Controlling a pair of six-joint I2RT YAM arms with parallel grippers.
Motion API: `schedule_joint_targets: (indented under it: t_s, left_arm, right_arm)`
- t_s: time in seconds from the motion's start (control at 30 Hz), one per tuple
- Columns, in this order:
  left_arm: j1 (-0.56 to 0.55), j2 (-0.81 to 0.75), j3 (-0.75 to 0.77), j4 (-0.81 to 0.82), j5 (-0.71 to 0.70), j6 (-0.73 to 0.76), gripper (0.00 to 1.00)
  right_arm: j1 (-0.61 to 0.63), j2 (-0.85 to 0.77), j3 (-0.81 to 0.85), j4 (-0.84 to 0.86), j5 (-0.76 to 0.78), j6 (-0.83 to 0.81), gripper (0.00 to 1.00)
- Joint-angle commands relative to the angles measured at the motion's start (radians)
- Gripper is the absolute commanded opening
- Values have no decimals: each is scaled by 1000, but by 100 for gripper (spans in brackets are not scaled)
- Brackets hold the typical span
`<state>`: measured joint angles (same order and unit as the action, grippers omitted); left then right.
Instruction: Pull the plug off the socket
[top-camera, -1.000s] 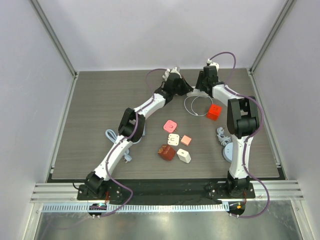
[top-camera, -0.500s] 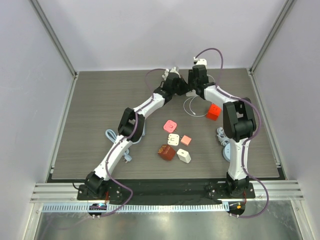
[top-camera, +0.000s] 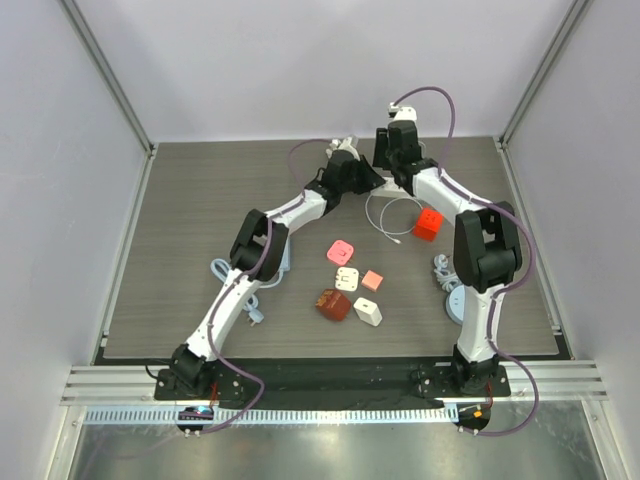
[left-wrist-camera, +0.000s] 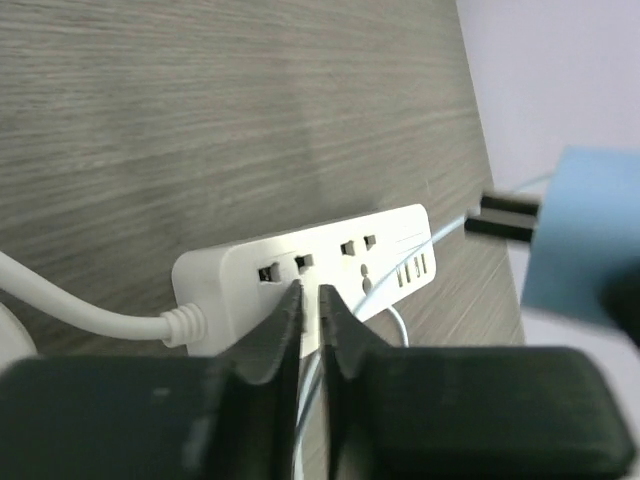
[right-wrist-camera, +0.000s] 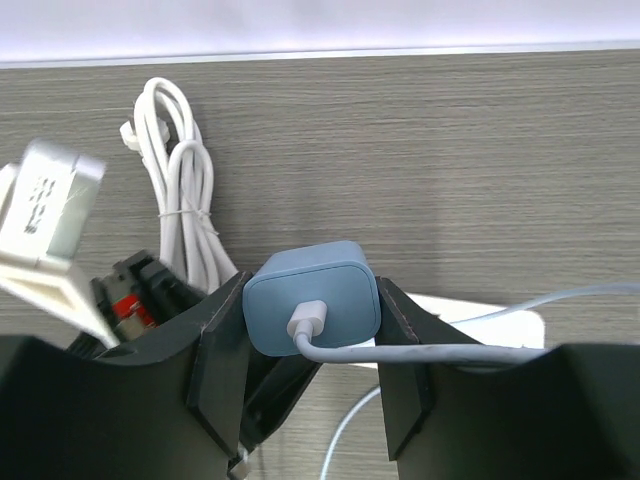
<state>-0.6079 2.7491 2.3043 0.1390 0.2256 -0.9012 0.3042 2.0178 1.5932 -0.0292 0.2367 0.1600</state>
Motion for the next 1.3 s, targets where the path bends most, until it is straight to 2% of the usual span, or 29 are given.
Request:
schedule_joint_targets:
  t_s: [0.0,0.1,0.27,0.57,0.7,0.9,1.0,1.07,1.17,1.27]
  left_arm:
    - [-1,-144,-109,10,49,120,16]
    - [8,-291,-276,82,28,189,29]
    - [28,-488,-475,178,12,243,42]
    - [91,-676,-678,231,-43,262,44]
    - [131,-814,-818,255,-103,303,55]
    - [187,-999,-945,244,-134,343,58]
    - [194,-1055,-983,244,-109,347,58]
    - [194,-1075,-999,249,-85,351,58]
    - [194,-1080,-1000,232,-58,367,59]
    - [195,-1077,-991,202,-34,395,59]
  right_arm:
    - [-5,-117,4,35,-5,-7,1]
    - [-5,-140,14,-12,-17,9,1]
    - [-2,-168,27,-52,-77,53,1]
    - [36,-232,14,-135,-129,107,1]
    - [70,-286,-16,-163,-162,137,1]
    - [164,-462,-271,-167,-149,210,1]
    - [173,-553,-400,-184,-212,240,1]
    - [174,-570,-427,-250,-224,237,1]
    - [177,-561,-424,-470,-260,199,1]
    - [177,-545,-421,-575,-255,156,1]
